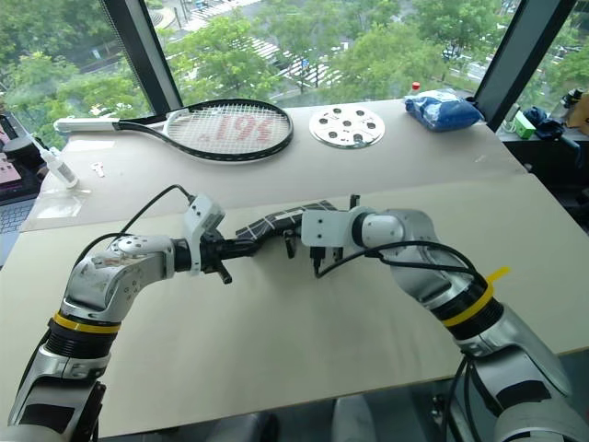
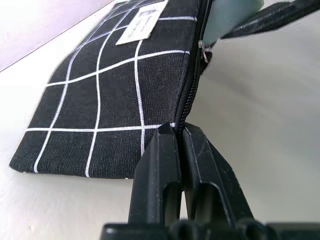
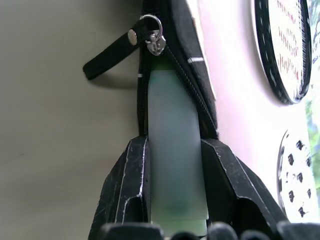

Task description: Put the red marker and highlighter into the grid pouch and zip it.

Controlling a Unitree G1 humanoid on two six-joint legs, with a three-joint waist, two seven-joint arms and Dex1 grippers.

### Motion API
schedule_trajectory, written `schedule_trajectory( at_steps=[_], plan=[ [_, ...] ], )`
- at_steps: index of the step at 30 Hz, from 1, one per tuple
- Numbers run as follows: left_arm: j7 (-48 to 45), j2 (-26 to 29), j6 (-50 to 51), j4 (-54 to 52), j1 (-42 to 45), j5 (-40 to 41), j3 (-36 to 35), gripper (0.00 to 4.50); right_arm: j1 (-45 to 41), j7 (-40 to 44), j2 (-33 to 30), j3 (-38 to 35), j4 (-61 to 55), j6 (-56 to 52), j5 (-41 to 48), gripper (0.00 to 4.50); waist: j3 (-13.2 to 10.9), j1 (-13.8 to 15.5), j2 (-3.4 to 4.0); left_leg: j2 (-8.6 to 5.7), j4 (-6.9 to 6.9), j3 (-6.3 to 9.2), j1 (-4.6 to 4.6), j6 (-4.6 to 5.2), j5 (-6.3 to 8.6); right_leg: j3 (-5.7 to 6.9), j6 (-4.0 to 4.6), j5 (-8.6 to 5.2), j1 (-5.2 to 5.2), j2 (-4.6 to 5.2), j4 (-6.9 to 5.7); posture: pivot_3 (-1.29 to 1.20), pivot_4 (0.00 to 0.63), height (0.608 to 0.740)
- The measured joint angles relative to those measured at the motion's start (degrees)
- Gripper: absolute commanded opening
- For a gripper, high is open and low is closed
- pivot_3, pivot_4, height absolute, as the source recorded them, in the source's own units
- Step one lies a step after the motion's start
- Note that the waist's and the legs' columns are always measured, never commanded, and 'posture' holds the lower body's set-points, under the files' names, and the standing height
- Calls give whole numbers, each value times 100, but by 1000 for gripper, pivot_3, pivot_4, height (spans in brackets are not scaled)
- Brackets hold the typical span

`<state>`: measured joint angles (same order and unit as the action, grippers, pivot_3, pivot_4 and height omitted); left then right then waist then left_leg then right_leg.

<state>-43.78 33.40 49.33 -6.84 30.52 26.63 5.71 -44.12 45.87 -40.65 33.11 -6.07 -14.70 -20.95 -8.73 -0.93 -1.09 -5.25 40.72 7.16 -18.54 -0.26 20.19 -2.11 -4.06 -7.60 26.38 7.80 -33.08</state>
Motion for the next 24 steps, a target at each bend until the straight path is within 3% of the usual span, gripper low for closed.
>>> schedule_trajectory(
  at_steps=[6, 10, 12, 18, 24],
  plan=[
    [38, 4, 90, -6, -17, 0, 0, 0, 117, -1090, 449, 318, 446, 1038, -1305, 1040, 0, -23, 0, 9, -1, -1, 2, -5, 3, -2, 5, 3, 5, -12, -2, 0, 150, 740],
    [40, 11, 99, -17, -89, 0, 0, 0, 247, -1796, 564, 323, 898, 1786, -1717, 1040, 0, -28, 0, 9, -1, -1, 2, -6, 3, -2, 6, 3, 5, -12, 0, 0, 150, 740],
    [35, 10, 103, -17, -89, 3, 0, 0, 289, -2002, 573, 237, 1125, 2152, -1725, 2048, 0, -35, 0, 10, -1, -1, 2, -6, 3, -2, 6, 3, 5, -14, 0, 0, 150, 740],
    [25, 2, 102, -58, -51, 29, -1, 0, 201, -2294, 491, 78, 1733, 2935, -1721, 3953, 0, -54, 1, 11, -1, -2, 3, -6, 3, -5, 7, 4, 5, -16, 0, 0, 150, 740],
    [12, -58, 136, -122, 7, 122, -71, 0, -232, -2500, 261, -423, 2347, 3420, -1663, 3953, -1, -95, 1, 13, -4, -2, 2, -6, 4, -7, 7, 4, 4, -18, 4, 0, 150, 740]
  ],
)
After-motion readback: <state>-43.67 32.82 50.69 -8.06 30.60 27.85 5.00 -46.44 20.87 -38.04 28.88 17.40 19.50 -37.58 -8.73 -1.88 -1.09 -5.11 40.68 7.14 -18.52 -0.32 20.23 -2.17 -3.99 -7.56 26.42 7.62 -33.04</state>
